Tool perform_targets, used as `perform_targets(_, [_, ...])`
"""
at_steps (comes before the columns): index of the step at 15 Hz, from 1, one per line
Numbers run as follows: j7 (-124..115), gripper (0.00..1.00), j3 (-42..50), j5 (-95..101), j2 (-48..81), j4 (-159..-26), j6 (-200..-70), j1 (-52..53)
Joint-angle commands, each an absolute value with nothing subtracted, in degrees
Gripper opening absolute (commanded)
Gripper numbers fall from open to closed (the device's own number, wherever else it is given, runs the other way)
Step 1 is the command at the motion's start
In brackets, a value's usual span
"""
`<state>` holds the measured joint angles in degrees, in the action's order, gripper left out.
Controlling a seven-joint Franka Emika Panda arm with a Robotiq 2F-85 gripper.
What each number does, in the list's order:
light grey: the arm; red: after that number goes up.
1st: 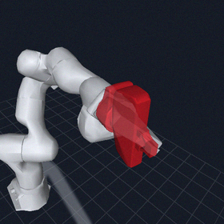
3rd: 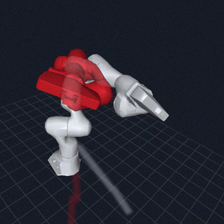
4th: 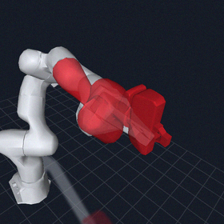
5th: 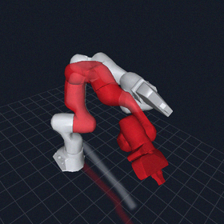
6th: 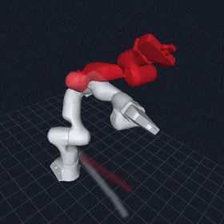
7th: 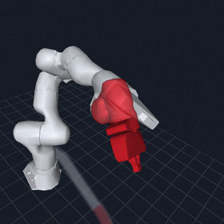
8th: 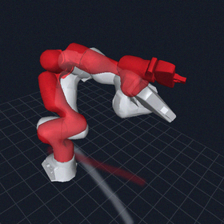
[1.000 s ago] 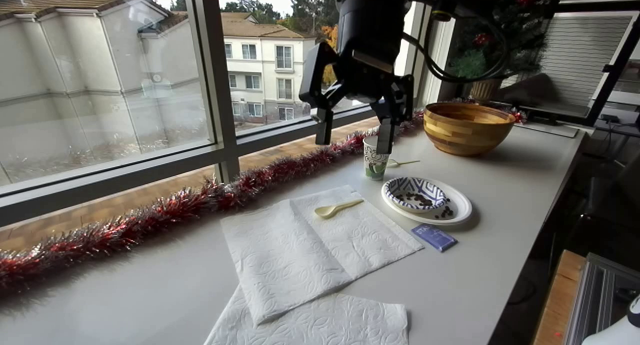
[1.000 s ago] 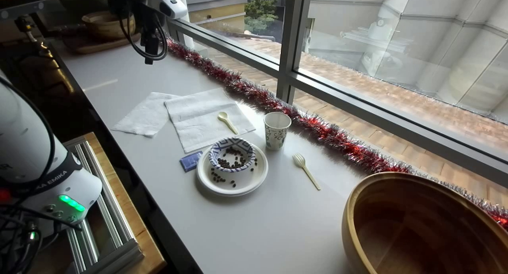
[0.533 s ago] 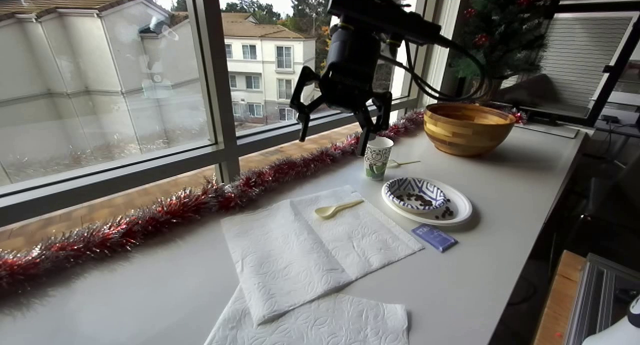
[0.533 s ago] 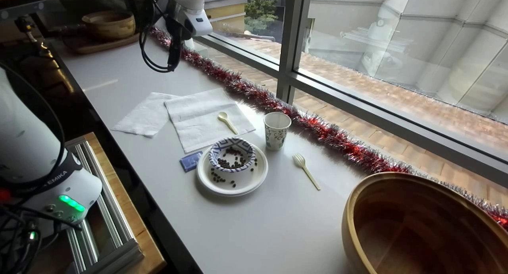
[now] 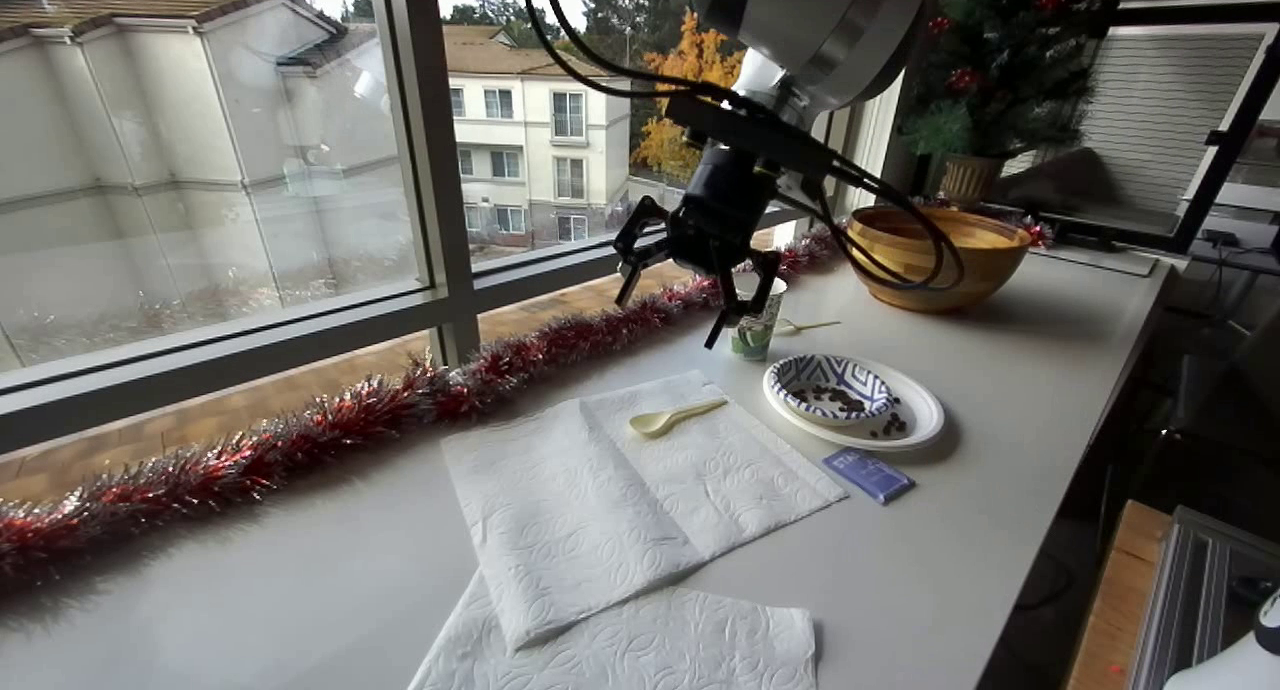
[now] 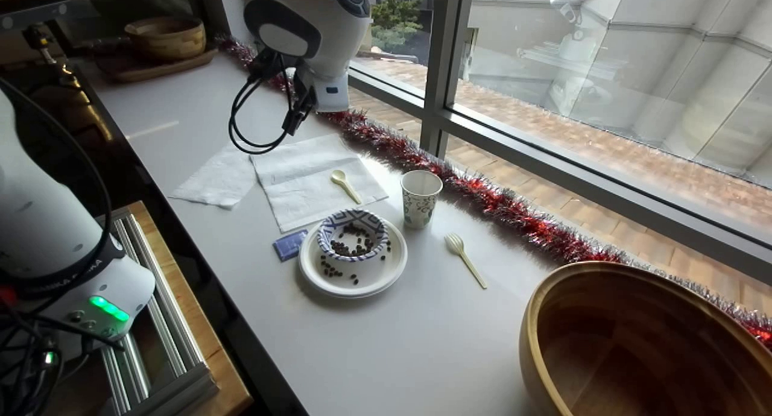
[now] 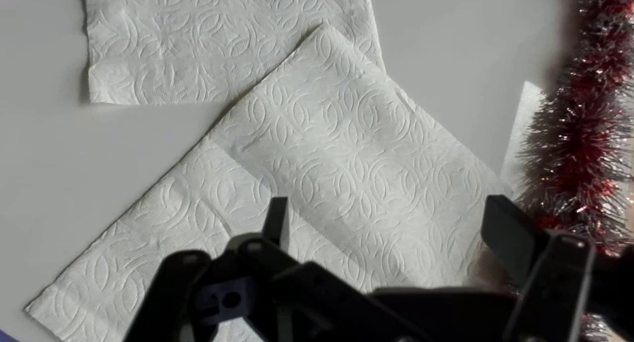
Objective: Pick up the spoon, scoop some of the paper plate contents and then put them in the cup
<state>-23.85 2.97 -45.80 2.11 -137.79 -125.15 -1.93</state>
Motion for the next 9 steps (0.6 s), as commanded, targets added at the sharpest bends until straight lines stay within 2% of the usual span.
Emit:
perform_targets(1, [-22.9,1.0,4.5,-54.5,6.5,-137.3,-129.1,-3.9])
perform_targets(9, [-20.7,1.0,4.7,-77.1,15.8,-135.6,-143.2,-4.5])
